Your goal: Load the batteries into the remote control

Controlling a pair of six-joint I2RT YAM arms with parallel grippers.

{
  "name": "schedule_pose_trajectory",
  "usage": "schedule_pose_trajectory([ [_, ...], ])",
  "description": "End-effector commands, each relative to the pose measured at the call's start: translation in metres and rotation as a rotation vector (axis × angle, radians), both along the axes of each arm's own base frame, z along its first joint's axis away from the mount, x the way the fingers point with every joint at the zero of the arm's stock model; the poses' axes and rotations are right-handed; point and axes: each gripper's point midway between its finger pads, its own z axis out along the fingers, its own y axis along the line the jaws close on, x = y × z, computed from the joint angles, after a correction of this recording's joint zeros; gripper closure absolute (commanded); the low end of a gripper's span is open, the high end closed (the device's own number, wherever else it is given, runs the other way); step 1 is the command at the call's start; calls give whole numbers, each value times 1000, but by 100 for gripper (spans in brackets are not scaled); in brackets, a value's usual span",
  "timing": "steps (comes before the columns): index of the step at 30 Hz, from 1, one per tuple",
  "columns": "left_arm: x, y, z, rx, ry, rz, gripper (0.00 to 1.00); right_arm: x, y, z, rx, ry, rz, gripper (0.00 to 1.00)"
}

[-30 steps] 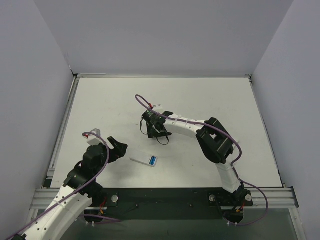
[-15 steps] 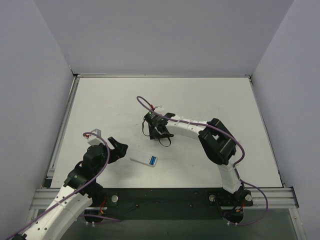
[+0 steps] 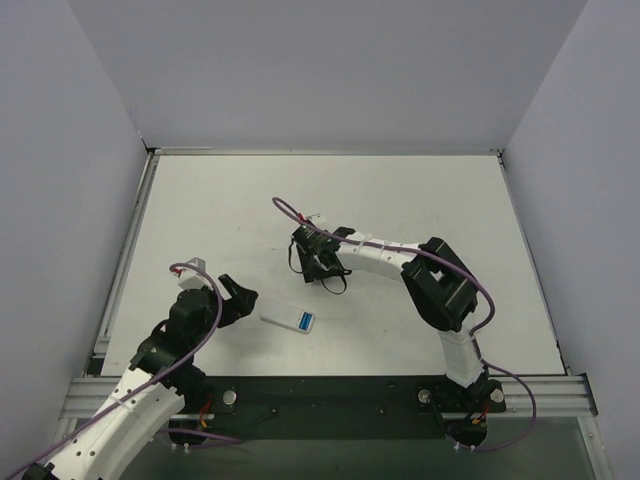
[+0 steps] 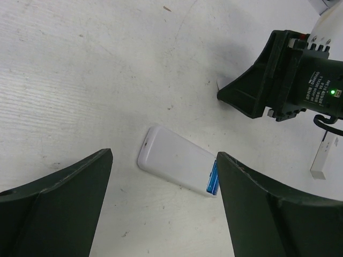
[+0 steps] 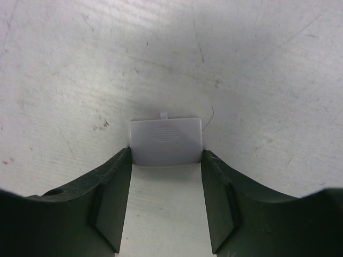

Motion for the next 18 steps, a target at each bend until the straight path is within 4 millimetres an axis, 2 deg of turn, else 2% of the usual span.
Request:
schedule_pose_trajectory([
  [1, 5, -10, 3, -21, -8, -33, 11, -30, -21, 6, -48, 64, 132, 73],
  [2, 5, -12, 2, -20, -8, -44, 11, -32, -21, 16, -41, 45, 180, 74],
  [4, 5, -15, -4, -9, 22, -62, 11, -42, -24, 21, -41, 43, 239, 75],
  [6, 6, -18, -9, 2, 43, -74, 11, -47, -25, 35, -33, 20, 322, 78],
  [7, 6, -18, -11, 6, 53, -75, 11, -52, -29, 34, -40, 29, 356, 78],
  [11, 7, -18, -20, 16, 90, -65, 13, -81, -21, 51, 5, 39, 582, 78],
  [15, 8, -20, -26, 25, 108, -70, 15, -112, -12, 57, 29, 65, 787, 78],
  [18, 9, -18, -29, 32, 121, -57, 16, -127, -6, 55, 24, 75, 891, 78],
])
